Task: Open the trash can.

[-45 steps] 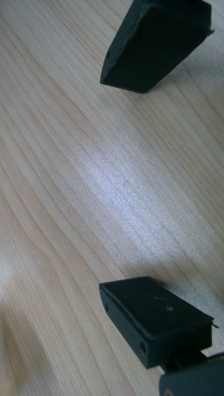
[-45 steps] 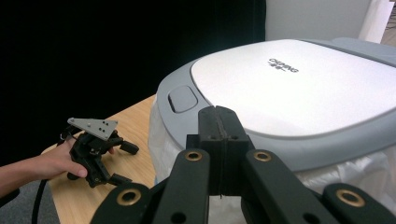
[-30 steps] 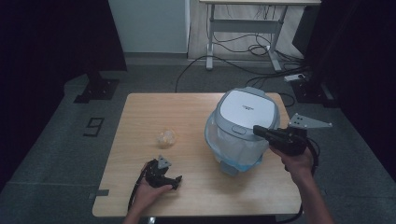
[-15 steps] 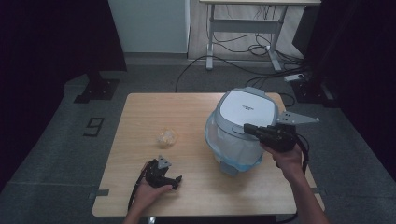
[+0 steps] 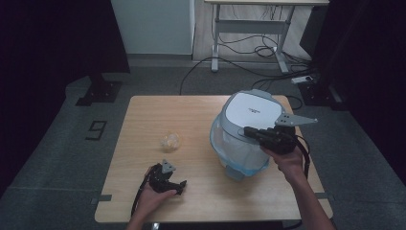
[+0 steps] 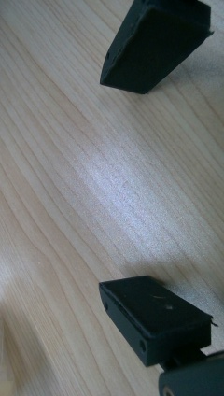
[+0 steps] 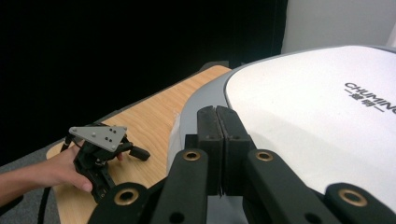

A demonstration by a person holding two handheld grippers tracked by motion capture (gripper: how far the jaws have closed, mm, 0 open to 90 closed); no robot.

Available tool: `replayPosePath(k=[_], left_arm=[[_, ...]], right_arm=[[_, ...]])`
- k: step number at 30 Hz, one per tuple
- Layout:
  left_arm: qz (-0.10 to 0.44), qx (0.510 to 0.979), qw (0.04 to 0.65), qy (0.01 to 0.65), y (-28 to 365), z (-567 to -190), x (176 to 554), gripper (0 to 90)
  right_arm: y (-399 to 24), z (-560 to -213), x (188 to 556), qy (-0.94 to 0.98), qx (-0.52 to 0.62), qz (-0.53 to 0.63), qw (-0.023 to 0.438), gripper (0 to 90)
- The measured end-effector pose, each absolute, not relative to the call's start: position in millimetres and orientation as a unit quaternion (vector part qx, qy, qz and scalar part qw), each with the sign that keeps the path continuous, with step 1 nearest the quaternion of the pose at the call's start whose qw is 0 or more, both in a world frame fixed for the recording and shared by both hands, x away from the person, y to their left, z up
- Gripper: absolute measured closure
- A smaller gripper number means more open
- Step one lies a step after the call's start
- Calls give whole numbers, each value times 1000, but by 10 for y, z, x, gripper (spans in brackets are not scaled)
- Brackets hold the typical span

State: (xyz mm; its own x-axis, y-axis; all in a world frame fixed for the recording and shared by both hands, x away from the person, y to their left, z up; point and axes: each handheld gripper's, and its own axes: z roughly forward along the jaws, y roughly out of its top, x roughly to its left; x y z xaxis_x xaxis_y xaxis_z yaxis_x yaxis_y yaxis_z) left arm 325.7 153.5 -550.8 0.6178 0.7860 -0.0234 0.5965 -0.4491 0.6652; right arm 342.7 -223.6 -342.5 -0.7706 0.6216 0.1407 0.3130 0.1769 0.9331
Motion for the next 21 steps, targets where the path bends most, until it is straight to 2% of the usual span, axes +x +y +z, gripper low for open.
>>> replayPosePath(k=[21], left_arm=[[146,838,325,413,1530,-5507,3248,43]], right_arm=[[-2240,-3437,3425,755,317,561,124,895]])
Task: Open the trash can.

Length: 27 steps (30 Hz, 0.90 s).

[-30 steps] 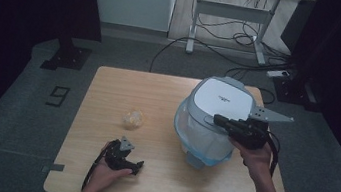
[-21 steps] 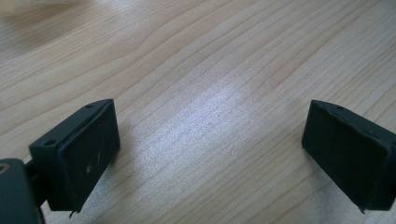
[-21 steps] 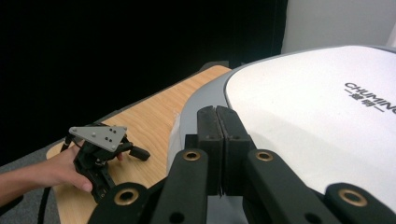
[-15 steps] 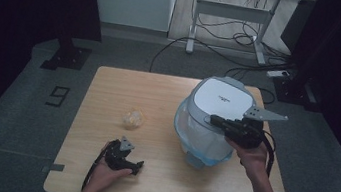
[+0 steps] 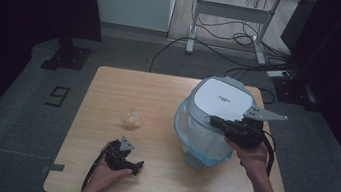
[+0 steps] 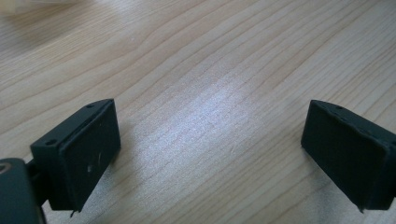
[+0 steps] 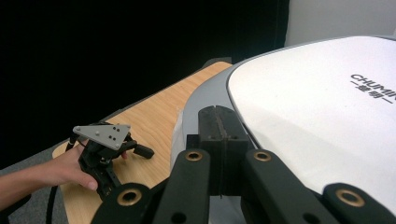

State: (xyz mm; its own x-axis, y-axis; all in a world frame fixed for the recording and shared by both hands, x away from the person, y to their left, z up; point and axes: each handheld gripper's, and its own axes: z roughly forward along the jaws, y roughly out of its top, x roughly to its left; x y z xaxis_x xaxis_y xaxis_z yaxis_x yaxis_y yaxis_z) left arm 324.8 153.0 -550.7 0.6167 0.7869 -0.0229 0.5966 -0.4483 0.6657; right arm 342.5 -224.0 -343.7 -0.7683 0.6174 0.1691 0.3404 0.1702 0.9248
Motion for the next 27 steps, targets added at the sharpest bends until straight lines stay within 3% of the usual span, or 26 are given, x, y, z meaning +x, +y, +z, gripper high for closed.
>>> replayPosePath(k=[8,17,27], left_arm=[[146,838,325,412,1528,-5507,3247,43],[146,838,325,412,1527,-5507,3247,43],[146,838,325,413,1525,-5507,3246,42]], right_arm=[[-2234,-3433,3401,756,316,560,123,894],[-2425,-3419,3270,736,312,579,157,847],[-2898,-3569,2965,705,338,586,211,546]])
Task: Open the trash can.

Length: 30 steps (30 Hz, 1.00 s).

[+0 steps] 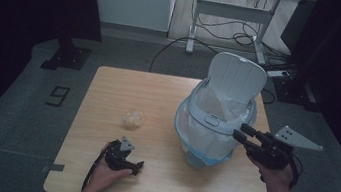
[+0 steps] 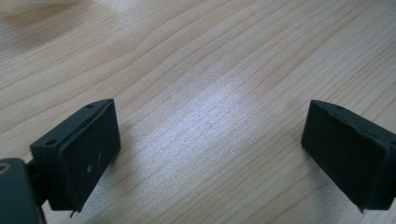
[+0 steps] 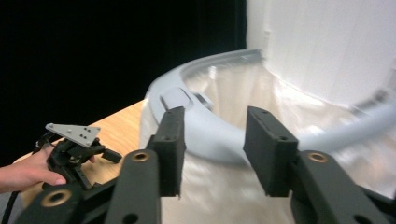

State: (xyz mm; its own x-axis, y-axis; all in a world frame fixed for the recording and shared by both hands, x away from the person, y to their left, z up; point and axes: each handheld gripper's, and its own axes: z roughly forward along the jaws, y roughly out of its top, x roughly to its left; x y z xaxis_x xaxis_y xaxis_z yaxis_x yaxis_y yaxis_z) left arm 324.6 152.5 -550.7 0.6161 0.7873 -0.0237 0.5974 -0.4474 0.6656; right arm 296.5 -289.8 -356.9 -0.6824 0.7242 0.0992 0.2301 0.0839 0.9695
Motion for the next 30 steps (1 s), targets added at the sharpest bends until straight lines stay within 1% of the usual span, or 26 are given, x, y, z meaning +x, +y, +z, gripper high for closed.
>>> replayPosePath(k=[7,11,19,30], left_arm=[[146,838,325,413,1520,-5508,3245,42],[147,838,325,413,1517,-5508,3244,42],[147,838,325,413,1517,-5508,3244,42],[147,838,325,413,1517,-5508,3244,42]], right_arm=[[-3170,-3834,2898,693,370,577,222,463],[-3280,-4038,2902,690,392,569,217,427],[-3390,-4480,2947,691,431,541,211,392],[-3423,-4858,2926,704,456,504,208,382]])
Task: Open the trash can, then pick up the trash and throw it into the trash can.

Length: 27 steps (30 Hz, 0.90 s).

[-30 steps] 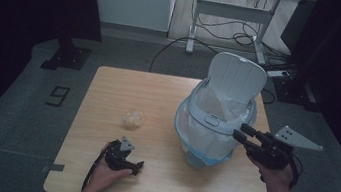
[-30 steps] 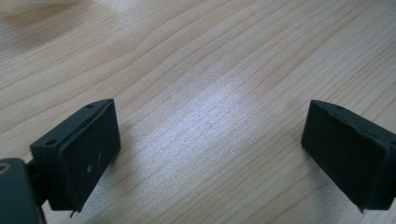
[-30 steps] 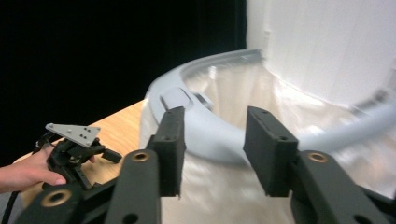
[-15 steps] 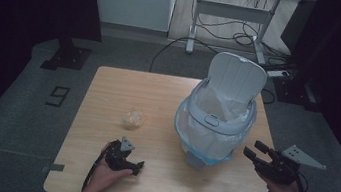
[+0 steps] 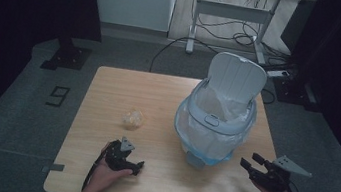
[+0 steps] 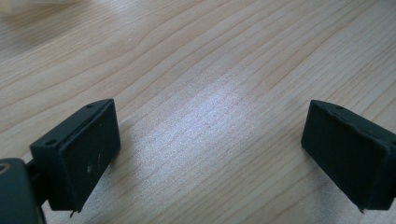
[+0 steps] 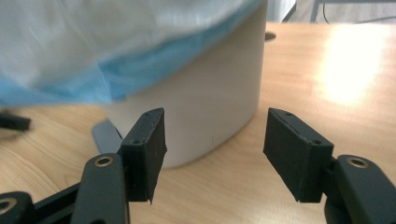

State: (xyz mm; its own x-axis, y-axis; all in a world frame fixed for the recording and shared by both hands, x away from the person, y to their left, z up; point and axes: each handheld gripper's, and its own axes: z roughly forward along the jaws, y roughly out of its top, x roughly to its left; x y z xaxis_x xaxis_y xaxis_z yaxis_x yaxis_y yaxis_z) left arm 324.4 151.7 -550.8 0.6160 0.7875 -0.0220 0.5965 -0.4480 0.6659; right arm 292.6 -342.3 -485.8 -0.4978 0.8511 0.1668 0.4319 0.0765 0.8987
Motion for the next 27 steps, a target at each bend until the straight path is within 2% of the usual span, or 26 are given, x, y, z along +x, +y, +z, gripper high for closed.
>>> replayPosePath(k=[8,12,27], left_arm=[[148,836,325,417,1510,-5500,3229,60],[151,833,323,424,1503,-5471,3207,136],[173,799,369,442,1656,-5206,3181,141]], right_arm=[[-3367,-5005,2956,715,458,486,207,381],[-3366,-5035,2960,717,459,482,207,382],[-3432,-5099,2961,717,469,473,204,381]])
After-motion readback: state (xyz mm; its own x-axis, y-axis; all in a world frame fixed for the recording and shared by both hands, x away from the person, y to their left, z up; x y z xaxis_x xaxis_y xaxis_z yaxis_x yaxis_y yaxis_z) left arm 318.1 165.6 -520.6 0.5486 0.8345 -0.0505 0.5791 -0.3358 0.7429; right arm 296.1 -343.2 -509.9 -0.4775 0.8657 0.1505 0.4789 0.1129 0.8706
